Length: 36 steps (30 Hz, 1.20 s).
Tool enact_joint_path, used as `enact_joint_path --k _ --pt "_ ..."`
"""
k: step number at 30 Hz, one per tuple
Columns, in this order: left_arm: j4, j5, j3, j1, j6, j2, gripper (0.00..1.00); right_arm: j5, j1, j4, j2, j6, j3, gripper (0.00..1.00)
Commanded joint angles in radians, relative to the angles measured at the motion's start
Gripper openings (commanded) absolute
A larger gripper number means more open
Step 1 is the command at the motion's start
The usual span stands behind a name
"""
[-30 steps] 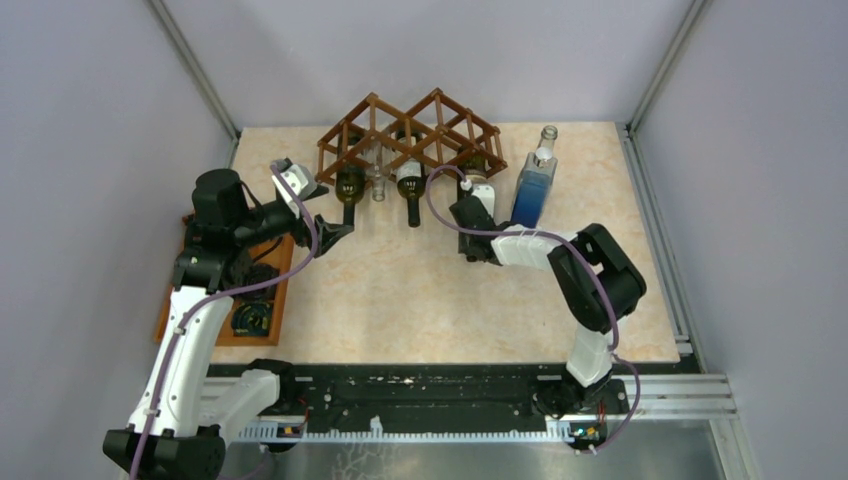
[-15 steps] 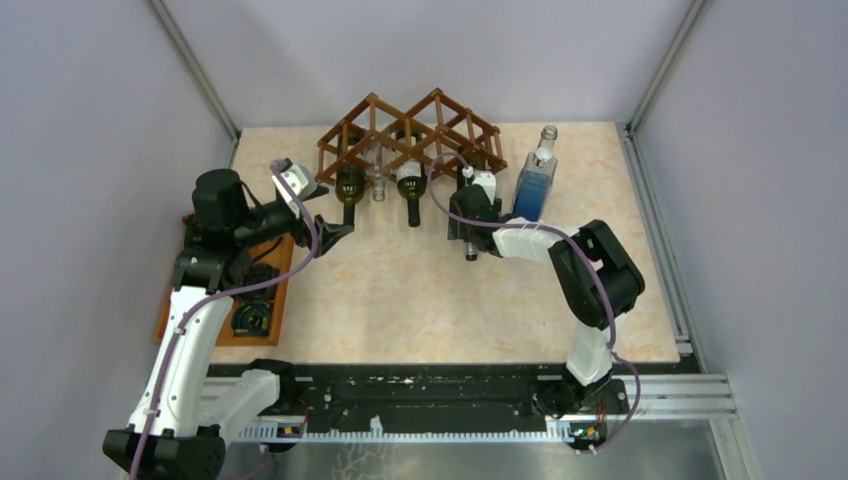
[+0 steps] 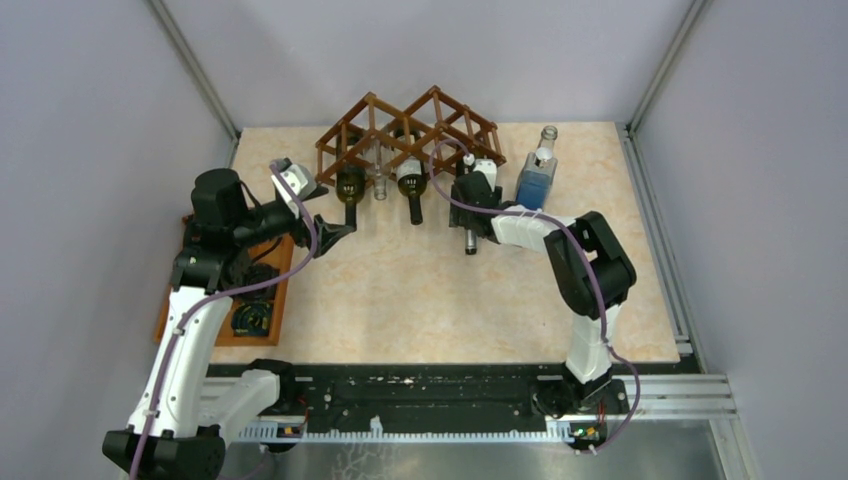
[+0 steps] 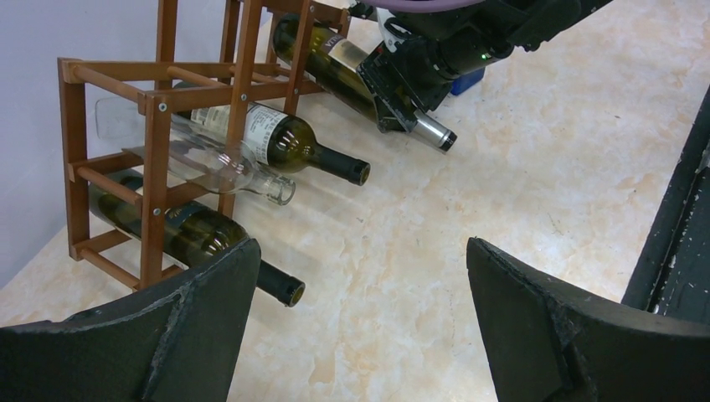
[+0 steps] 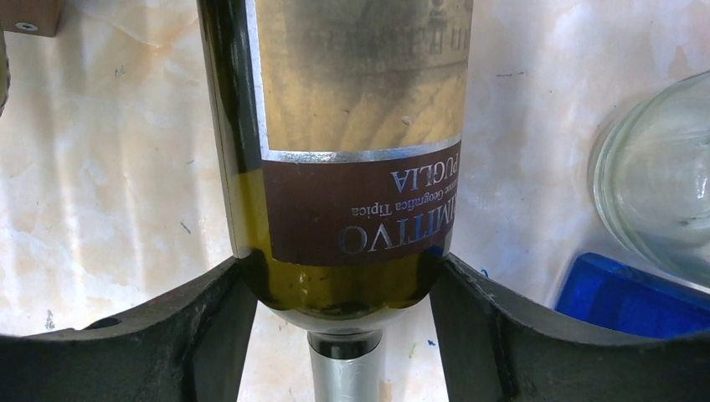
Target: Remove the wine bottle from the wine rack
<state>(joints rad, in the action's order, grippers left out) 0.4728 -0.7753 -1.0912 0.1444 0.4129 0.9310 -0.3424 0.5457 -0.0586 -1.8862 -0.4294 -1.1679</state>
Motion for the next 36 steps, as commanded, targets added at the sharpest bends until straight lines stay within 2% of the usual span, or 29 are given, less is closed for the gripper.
enact_joint_path --k 1,8,17,22,25,34,36 --pt "0.009 -0.006 -0.041 0.004 0.001 -0.007 0.99 0.032 -0.002 0.05 -0.01 -0.021 -0.008 0.65" --pt "0.005 -0.014 -0.028 0.004 -0.004 -0.009 0.99 0.04 0.003 0.094 0.016 -0.045 0.062 0.55" --pt "0.0 -0.016 -0.013 0.004 -0.006 -0.021 0.99 0.011 0.029 0.129 0.048 -0.064 0.119 0.55" --pt "-0.001 -0.015 -0.009 0.004 -0.004 -0.025 0.99 -0.012 0.031 0.131 0.05 -0.059 0.105 0.5" --pt "0.0 -0.014 -0.006 0.004 -0.003 -0.029 0.99 -0.026 0.03 0.132 0.045 -0.054 0.091 0.42" --pt "-0.001 -0.012 0.002 0.004 0.0 -0.032 0.99 -0.032 0.03 0.177 0.11 -0.05 0.128 0.02" --pt "-0.001 -0.012 0.005 0.004 -0.001 -0.031 0.99 -0.04 0.031 0.173 0.15 -0.043 0.132 0.0"
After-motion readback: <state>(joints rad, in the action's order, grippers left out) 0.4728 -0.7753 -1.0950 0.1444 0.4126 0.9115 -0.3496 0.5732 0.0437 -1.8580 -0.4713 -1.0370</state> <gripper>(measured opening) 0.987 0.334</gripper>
